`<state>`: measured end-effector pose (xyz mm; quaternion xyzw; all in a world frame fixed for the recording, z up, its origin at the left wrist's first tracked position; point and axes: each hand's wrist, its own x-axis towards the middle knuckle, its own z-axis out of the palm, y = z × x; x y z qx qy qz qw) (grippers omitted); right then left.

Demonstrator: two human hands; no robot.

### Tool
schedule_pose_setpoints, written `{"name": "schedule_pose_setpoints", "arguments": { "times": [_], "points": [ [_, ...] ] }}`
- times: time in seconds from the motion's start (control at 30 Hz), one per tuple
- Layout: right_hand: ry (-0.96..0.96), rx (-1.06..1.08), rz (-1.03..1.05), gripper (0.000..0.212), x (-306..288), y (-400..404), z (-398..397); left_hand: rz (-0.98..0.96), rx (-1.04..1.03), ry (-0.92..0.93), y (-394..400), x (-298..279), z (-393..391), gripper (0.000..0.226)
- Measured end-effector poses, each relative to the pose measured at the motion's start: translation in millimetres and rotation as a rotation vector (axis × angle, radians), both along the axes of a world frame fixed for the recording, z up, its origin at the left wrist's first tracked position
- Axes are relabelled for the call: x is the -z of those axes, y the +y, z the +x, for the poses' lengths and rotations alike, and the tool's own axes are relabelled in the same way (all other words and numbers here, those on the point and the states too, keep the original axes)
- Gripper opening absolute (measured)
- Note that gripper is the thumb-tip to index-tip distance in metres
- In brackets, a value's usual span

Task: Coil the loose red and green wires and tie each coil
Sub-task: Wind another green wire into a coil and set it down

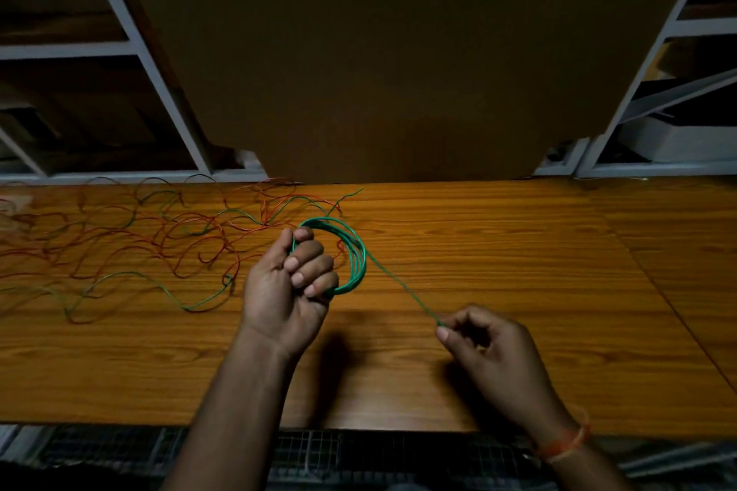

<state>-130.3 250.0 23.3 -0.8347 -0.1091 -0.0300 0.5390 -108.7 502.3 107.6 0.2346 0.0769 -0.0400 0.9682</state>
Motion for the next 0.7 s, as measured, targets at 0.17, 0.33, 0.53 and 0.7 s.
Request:
{"name": "schedule_pose_setpoints", "arguments": {
  "times": [0.17,0.33,0.53,0.7],
  "points": [
    [-0.231,-0.19,-0.229,0.013,-21.7,5.3,-13.1,0.191,-0.113,0.024,-12.8,6.7,2.4,0.029],
    [-0.38,-0.338,-0.272,0.014,-57.1,19.6,-7.4,0.452,-0.147,-0.008,-33.5,14.9,0.5,0.027],
    [-0.374,-0.362,-0.146,0.005,-108.7,40.3,9.5,0.865,-0.052,-0.133,-51.5,12.9,-13.9,0.032],
    [-0.238,-0.41,-0.032,0.023,-137.8,42.5,31.1,0.927,0.013,-0.172,-52.1,11.4,-17.2,0.033]
  ]
}}
